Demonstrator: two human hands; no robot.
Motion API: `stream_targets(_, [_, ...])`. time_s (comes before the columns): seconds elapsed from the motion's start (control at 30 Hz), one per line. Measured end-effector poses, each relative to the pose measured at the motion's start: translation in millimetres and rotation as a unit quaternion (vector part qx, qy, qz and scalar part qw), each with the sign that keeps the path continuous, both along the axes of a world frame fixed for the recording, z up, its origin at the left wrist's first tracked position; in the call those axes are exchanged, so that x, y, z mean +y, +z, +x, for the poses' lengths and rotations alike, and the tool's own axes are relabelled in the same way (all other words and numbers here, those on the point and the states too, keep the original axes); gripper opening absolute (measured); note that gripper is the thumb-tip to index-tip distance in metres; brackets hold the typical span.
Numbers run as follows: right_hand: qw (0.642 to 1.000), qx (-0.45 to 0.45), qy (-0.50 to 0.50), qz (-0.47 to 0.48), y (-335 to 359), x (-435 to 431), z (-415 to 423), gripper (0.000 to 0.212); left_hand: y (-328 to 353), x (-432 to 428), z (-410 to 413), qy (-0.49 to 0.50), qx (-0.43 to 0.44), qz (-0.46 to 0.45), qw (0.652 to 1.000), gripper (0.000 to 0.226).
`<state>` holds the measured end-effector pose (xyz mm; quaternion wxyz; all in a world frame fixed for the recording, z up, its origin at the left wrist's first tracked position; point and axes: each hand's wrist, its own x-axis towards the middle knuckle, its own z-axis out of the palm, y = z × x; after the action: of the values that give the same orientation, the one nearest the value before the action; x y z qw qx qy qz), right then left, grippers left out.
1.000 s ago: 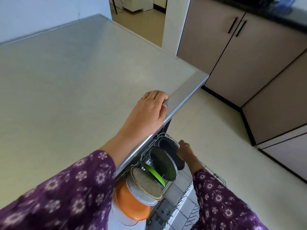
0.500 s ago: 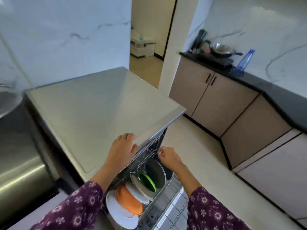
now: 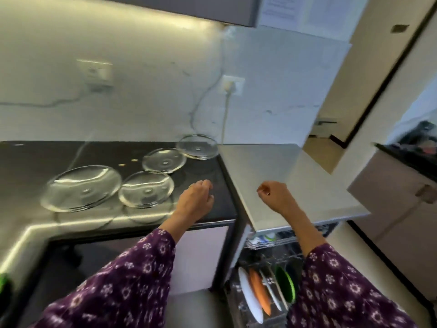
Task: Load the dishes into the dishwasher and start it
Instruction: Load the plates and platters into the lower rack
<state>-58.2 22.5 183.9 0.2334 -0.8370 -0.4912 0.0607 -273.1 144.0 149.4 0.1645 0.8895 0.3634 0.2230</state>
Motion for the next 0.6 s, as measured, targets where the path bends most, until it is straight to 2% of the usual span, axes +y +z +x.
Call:
stream_targets(0.23, [0.985, -0.013, 0.169, 0.011, 24, 86, -138, 0.011, 4, 13, -197, 0.165, -0.012, -0.021, 0.986, 0.025])
stream_targets(0.43, [0.947, -0.023, 0.32, -0.025, 13, 162, -276, 0.006, -38, -9, -365, 0.319, -0.017, -0.034, 0.947, 0.021])
stream_targets(0.6, [0.911, -0.015, 0.41, -0.054, -15, 211, -388, 0.007, -85, -58, -450, 0.4, 0.001, -0.026, 0.916, 0.029])
